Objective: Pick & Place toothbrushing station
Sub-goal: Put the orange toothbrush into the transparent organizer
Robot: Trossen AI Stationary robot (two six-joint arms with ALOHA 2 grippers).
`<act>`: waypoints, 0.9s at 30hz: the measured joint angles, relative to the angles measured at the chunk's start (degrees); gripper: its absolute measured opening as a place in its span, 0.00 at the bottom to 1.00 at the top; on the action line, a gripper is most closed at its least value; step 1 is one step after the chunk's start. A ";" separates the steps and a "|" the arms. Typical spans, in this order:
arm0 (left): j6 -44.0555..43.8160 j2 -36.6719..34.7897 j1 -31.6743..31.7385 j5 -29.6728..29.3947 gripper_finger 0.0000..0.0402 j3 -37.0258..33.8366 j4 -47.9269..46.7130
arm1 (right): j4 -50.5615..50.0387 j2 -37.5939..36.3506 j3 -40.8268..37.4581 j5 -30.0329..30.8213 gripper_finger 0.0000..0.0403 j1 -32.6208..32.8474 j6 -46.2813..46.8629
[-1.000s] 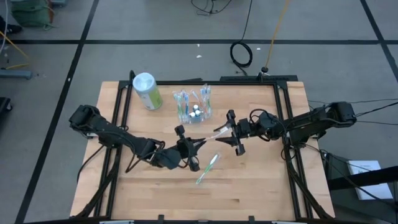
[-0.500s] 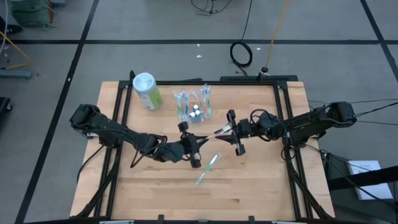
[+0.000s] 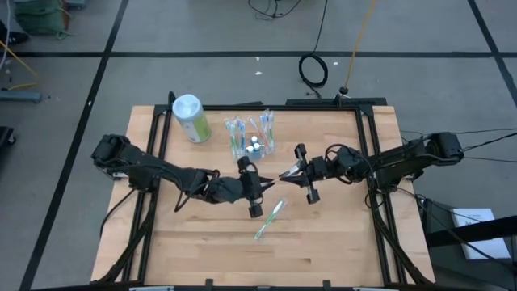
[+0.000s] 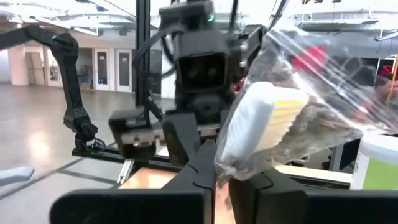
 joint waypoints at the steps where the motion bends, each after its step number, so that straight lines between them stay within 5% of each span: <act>1: -0.25 0.00 0.41 1.29 0.13 0.36 -0.06 | -0.50 0.01 0.05 0.04 0.03 0.02 -0.32; 15: -1.99 -0.09 4.54 11.51 0.48 1.40 -2.16 | -9.12 0.20 3.16 0.51 0.03 -0.02 -1.17; 21: -3.23 -0.09 7.81 18.25 0.46 1.40 -2.15 | -9.03 0.17 3.21 0.55 0.03 0.34 -1.37; 27: -1.99 -0.09 8.34 19.14 0.32 1.40 -2.26 | -9.04 0.19 3.21 0.53 0.05 0.37 -1.19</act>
